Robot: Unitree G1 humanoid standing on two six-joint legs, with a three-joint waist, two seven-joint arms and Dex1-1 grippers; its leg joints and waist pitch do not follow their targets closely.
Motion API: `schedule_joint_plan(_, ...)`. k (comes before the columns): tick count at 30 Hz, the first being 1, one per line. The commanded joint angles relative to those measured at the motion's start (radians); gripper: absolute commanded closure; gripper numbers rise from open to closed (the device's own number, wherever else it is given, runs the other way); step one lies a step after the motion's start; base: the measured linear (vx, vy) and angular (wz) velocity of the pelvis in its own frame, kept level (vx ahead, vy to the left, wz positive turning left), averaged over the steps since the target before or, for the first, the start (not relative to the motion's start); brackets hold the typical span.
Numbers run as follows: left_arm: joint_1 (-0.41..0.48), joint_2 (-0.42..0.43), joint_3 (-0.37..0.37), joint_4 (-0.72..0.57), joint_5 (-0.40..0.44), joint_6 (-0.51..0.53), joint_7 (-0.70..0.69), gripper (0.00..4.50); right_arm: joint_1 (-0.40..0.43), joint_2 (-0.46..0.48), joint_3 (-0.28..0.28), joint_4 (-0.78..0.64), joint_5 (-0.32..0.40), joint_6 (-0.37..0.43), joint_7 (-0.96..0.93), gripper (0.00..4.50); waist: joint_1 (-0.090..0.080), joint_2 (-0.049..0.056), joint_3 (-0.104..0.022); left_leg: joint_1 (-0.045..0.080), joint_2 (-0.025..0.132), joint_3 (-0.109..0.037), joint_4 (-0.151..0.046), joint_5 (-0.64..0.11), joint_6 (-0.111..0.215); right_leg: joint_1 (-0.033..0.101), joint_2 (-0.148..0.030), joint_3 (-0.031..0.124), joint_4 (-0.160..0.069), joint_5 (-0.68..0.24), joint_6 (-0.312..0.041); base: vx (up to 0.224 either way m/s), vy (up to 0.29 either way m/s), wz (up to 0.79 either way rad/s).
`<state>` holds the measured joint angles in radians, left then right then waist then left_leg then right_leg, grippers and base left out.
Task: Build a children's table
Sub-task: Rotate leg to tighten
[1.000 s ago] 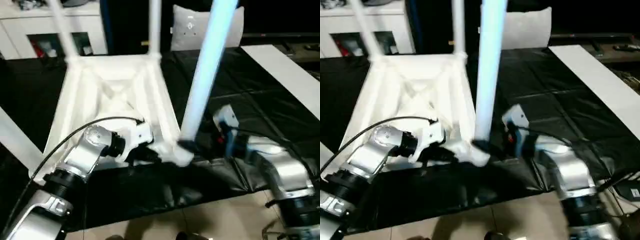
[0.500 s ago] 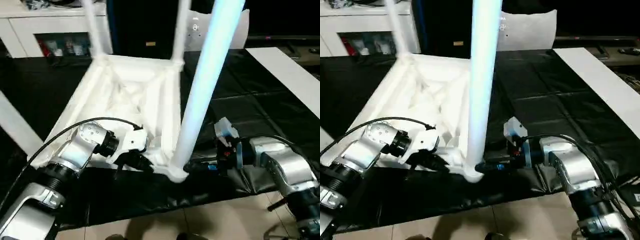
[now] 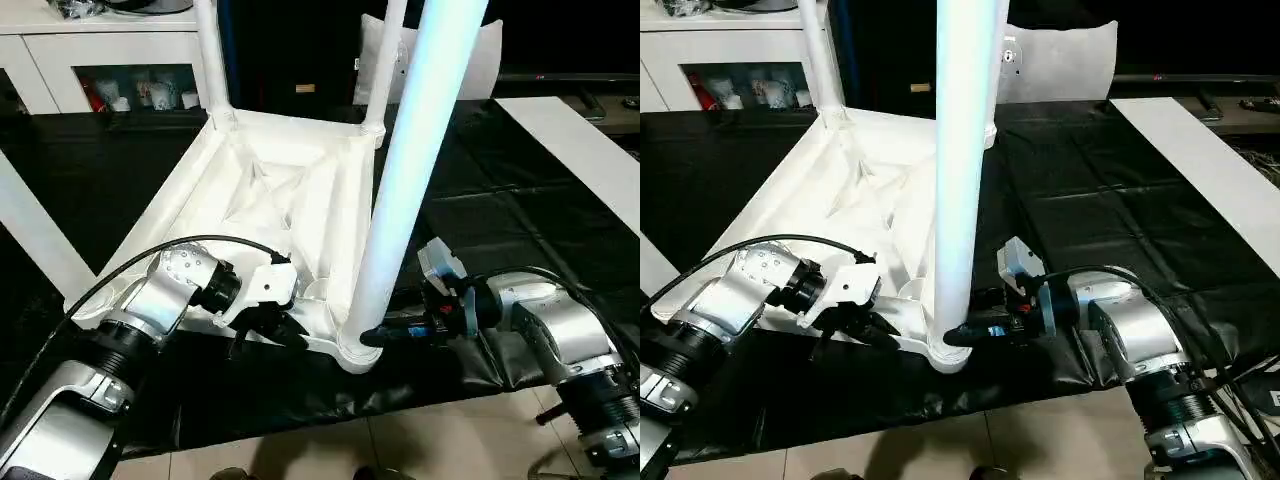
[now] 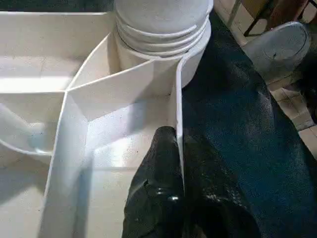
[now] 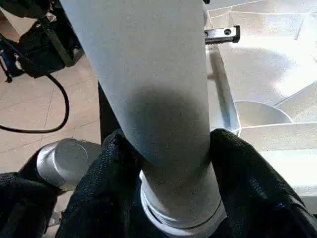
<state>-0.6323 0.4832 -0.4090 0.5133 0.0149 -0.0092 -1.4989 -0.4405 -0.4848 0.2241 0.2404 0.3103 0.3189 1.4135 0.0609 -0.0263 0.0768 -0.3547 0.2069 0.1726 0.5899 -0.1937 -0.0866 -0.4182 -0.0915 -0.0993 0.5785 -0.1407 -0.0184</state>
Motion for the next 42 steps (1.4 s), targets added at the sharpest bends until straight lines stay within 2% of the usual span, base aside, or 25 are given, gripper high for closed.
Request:
schedule_joint_plan(1, -0.032, -0.012, -0.02, -0.013, -0.003, -0.024, -0.037, 4.5, -0.011, 0.001, 0.014, -0.004, 0.0, 0.003, 0.005, 2.47, -0.005, -0.006, -0.07, 0.003, 0.025, 0.004, -0.069, -0.171, 0.062, 0.06, -0.05, 0.051, -0.06, -0.347, -0.193, 0.0, 0.0, 0.0)
schedule_joint_plan(5, -0.022, -0.013, -0.012, -0.028, -0.005, 0.005, -0.018, 4.5, 0.01, 0.017, -0.004, -0.047, 0.042, 0.069, -0.013, 2.57, -0.005, -0.009, -0.071, 0.002, 0.026, 0.005, -0.069, -0.166, 0.063, 0.061, -0.049, 0.052, -0.058, -0.333, -0.198, 0.0, 0.0, 0.0)
schedule_joint_plan(8, -0.005, -0.036, 0.011, -0.073, -0.011, 0.122, 0.061, 4.5, 0.052, 0.05, -0.03, -0.127, 0.085, 0.152, -0.098, 2.57, -0.005, -0.008, -0.07, 0.002, 0.027, 0.004, -0.071, -0.164, 0.056, 0.063, -0.05, 0.053, -0.057, -0.34, -0.193, 0.0, 0.0, 0.0)
schedule_joint_plan(9, 0.001, -0.048, 0.018, -0.096, -0.016, 0.167, 0.088, 4.5, 0.063, 0.073, -0.037, -0.148, 0.075, 0.162, -0.159, 2.57, -0.003, -0.007, -0.068, 0.007, 0.028, 0.004, -0.071, -0.173, 0.052, 0.058, -0.052, 0.054, -0.061, -0.359, -0.187, 0.0, 0.0, 0.0)
schedule_joint_plan(10, 0.008, -0.063, 0.025, -0.124, -0.019, 0.225, 0.12, 4.5, 0.074, 0.105, -0.046, -0.165, 0.055, 0.174, -0.241, 2.57, -0.009, -0.006, -0.065, 0.002, 0.026, 0.003, -0.074, -0.185, 0.038, 0.06, -0.051, 0.053, -0.063, -0.392, -0.175, 0.0, 0.0, 0.0)
schedule_joint_plan(12, 0.015, -0.073, 0.03, -0.15, -0.021, 0.269, 0.143, 4.5, 0.081, 0.133, -0.054, -0.177, 0.034, 0.182, -0.312, 2.57, -0.016, -0.007, -0.061, 0.004, 0.018, -0.001, -0.074, -0.227, 0.023, 0.056, -0.051, 0.046, -0.079, -0.508, -0.134, 0.0, 0.0, 0.0)
schedule_joint_plan(13, 0.021, -0.096, 0.037, -0.17, -0.022, 0.307, 0.182, 4.5, 0.085, 0.169, -0.064, -0.183, 0.02, 0.196, -0.38, 2.57, -0.023, -0.007, -0.064, -0.002, 0.013, -0.005, -0.074, -0.223, 0.014, 0.062, -0.052, 0.042, -0.082, -0.552, -0.102, 0.0, 0.0, 0.0)
schedule_joint_plan(14, 0.023, -0.117, 0.044, -0.181, -0.02, 0.328, 0.216, 4.5, 0.087, 0.196, -0.068, -0.187, 0.006, 0.208, -0.431, 2.57, -0.034, -0.007, -0.059, -0.005, 0.012, -0.006, -0.075, -0.239, 0.012, 0.057, -0.049, 0.038, -0.09, -0.588, -0.083, 0.0, 0.0, 0.0)
schedule_joint_plan(17, 0.023, -0.188, 0.063, -0.201, -0.009, 0.399, 0.328, 4.5, 0.092, 0.29, -0.089, -0.196, -0.046, 0.25, -0.609, 2.57, -0.06, -0.009, -0.06, -0.006, 0.006, -0.01, -0.069, -0.257, -0.004, 0.053, -0.048, 0.031, -0.1, -0.64, -0.053, 0.0, 0.0, 0.0)
schedule_joint_plan(18, 0.012, -0.253, 0.091, -0.187, -0.003, 0.45, 0.433, 4.5, 0.09, 0.357, -0.099, -0.189, -0.083, 0.271, -0.736, 2.57, -0.071, -0.012, -0.061, -0.013, 0.002, -0.01, -0.068, -0.254, -0.003, 0.056, -0.047, 0.027, -0.103, -0.649, -0.039, 0.0, 0.0, 0.0)
schedule_joint_plan(19, 0.012, -0.253, 0.091, -0.187, -0.003, 0.45, 0.433, 4.5, 0.09, 0.357, -0.099, -0.189, -0.083, 0.271, -0.736, 2.57, -0.079, -0.012, -0.06, -0.007, -0.001, -0.01, -0.063, -0.261, 0.0, 0.049, -0.045, 0.023, -0.111, -0.665, -0.033, 0.0, 0.0, 0.0)
schedule_joint_plan(20, 0.008, -0.28, 0.099, -0.186, 0.003, 0.475, 0.478, 4.5, 0.089, 0.392, -0.107, -0.184, -0.102, 0.276, -0.808, 2.57, -0.084, -0.015, -0.062, -0.007, -0.003, -0.009, -0.061, -0.259, 0.012, 0.05, -0.045, 0.023, -0.113, -0.669, -0.027, 0.0, 0.0, 0.0)
schedule_joint_plan(22, -0.011, -0.362, 0.126, -0.162, 0.03, 0.506, 0.624, 4.5, 0.066, 0.484, -0.136, -0.13, -0.152, 0.256, -1.001, 2.57, -0.089, -0.012, -0.062, -0.003, -0.001, -0.008, -0.06, -0.262, 0.023, 0.042, -0.043, 0.024, -0.114, -0.651, -0.038, 0.0, 0.0, 0.0)
schedule_joint_plan(23, -0.015, -0.374, 0.127, -0.157, 0.039, 0.505, 0.65, 4.5, 0.06, 0.502, -0.144, -0.116, -0.159, 0.244, -1.035, 2.57, -0.092, -0.01, -0.064, -0.001, -0.001, -0.007, -0.06, -0.26, 0.023, 0.039, -0.042, 0.023, -0.115, -0.636, -0.048, 0.0, 0.0, 0.0)
schedule_joint_plan(25, -0.018, -0.391, 0.131, -0.152, 0.049, 0.505, 0.685, 4.5, 0.052, 0.537, -0.162, -0.099, -0.168, 0.207, -1.085, 2.57, -0.091, -0.007, -0.066, 0.0, 0.0, -0.008, -0.063, -0.263, 0.031, 0.041, -0.041, 0.026, -0.111, -0.601, -0.054, 0.0, 0.0, 0.0)
schedule_joint_plan(26, -0.018, -0.397, 0.129, -0.155, 0.058, 0.506, 0.694, 4.5, 0.051, 0.556, -0.166, -0.094, -0.178, 0.184, -1.102, 2.03, -0.09, -0.005, -0.066, 0.001, 0.002, -0.008, -0.065, -0.264, 0.038, 0.041, -0.041, 0.029, -0.108, -0.573, -0.06, 0.0, 0.0, 0.0)
schedule_joint_plan(29, -0.018, -0.402, 0.132, -0.159, 0.063, 0.505, 0.701, 4.5, 0.052, 0.57, -0.167, -0.091, -0.179, 0.159, -1.095, 1.83, -0.087, -0.006, -0.068, -0.005, 0.006, -0.007, -0.07, -0.245, 0.051, 0.047, -0.039, 0.035, -0.096, -0.497, -0.08, 0.0, 0.0, 0.0)
schedule_joint_plan(30, -0.017, -0.399, 0.131, -0.167, 0.064, 0.507, 0.698, 4.5, 0.054, 0.582, -0.176, -0.098, -0.175, 0.155, -1.106, 1.71, -0.086, -0.003, -0.069, -0.009, 0.007, -0.007, -0.071, -0.229, 0.053, 0.051, -0.04, 0.038, -0.092, -0.467, -0.092, 0.0, 0.0, 0.0)
schedule_joint_plan(33, -0.01, -0.379, 0.126, -0.176, 0.064, 0.498, 0.682, 4.5, 0.057, 0.579, -0.182, -0.108, -0.172, 0.136, -1.107, 1.45, -0.08, -0.003, -0.071, -0.01, 0.008, -0.004, -0.071, -0.194, 0.057, 0.055, -0.041, 0.043, -0.083, -0.406, -0.116, 0.0, 0.0, 0.0)
schedule_joint_plan(37, 0.0, -0.351, 0.123, -0.181, 0.061, 0.483, 0.664, 4.5, 0.061, 0.557, -0.188, -0.11, -0.166, 0.099, -1.087, 1.1, -0.076, -0.003, -0.072, -0.011, 0.009, -0.002, -0.07, -0.179, 0.059, 0.057, -0.042, 0.045, -0.078, -0.369, -0.133, 0.0, 0.0, 0.0)
schedule_joint_plan(39, 0.011, -0.32, 0.117, -0.187, 0.057, 0.452, 0.625, 4.5, 0.08, 0.515, -0.195, -0.134, -0.151, 0.088, -1.03, 0.91, -0.075, -0.002, -0.072, -0.012, 0.01, -0.002, -0.071, -0.175, 0.064, 0.06, -0.041, 0.046, -0.075, -0.35, -0.142, 0.0, 0.0, 0.0)
schedule_joint_plan(41, 0.02, -0.289, 0.122, -0.186, 0.044, 0.417, 0.583, 4.5, 0.103, 0.458, -0.228, -0.168, -0.108, 0.094, -0.948, 0.73, -0.072, -0.001, -0.072, -0.011, 0.011, -0.001, -0.07, -0.171, 0.073, 0.06, -0.041, 0.047, -0.074, -0.325, -0.15, 0.0, 0.0, 0.0)
schedule_joint_plan(42, 0.02, -0.288, 0.123, -0.185, 0.043, 0.416, 0.582, 4.5, 0.104, 0.456, -0.23, -0.169, -0.105, 0.095, -0.945, 0.64, -0.07, 0.001, -0.074, -0.011, 0.014, -0.001, -0.069, -0.157, 0.082, 0.062, -0.042, 0.049, -0.068, -0.285, -0.169, 0.0, 0.0, 0.0)
